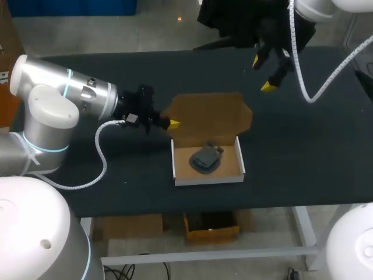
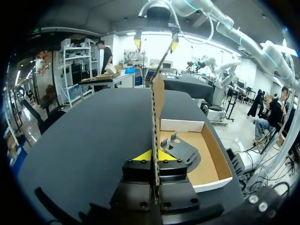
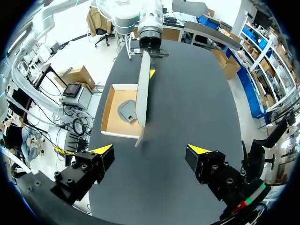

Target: Assemble the packaging by folding the flat box into shape, placing the metal phone stand inside, and closing the box properly

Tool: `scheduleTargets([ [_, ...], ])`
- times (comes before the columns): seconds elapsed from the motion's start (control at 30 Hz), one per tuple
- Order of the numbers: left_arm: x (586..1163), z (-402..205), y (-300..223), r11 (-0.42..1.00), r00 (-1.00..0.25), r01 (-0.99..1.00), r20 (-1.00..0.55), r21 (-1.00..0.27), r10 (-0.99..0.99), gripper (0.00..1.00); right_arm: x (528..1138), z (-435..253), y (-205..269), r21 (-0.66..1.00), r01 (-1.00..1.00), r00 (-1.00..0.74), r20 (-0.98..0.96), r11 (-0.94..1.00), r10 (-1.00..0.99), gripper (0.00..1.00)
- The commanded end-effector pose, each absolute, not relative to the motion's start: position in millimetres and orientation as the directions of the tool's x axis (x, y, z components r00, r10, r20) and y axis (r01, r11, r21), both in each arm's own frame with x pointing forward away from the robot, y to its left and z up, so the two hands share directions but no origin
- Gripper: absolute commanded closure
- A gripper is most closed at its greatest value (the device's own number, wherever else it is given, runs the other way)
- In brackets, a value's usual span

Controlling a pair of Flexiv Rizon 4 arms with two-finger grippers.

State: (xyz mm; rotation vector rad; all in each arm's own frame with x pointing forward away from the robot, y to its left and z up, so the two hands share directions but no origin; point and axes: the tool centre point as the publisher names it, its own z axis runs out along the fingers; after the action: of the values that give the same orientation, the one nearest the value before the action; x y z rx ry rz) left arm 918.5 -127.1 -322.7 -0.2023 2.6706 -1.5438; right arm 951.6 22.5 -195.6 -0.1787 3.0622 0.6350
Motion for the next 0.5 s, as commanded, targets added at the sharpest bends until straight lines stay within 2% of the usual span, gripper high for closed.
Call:
scheduleTargets([
  [0.03, 915.7, -323.0, -129.4, 0.496, -0.990, -0.070, 0.001, -0.865, -0.139, 1.00, 952.7, -194.1, 24.5, 0.395, -0.114, -0.993, -0.025, 0.912, -0.114, 0.00],
  [0.5, 913.4, -324.0, -128.7, 0.492, -0.991, -0.012, -0.055, -0.870, -0.121, 1.00, 952.5, -191.8, 32.4, 0.391, -0.115, -0.993, -0.014, 0.913, -0.119, 0.00],
])
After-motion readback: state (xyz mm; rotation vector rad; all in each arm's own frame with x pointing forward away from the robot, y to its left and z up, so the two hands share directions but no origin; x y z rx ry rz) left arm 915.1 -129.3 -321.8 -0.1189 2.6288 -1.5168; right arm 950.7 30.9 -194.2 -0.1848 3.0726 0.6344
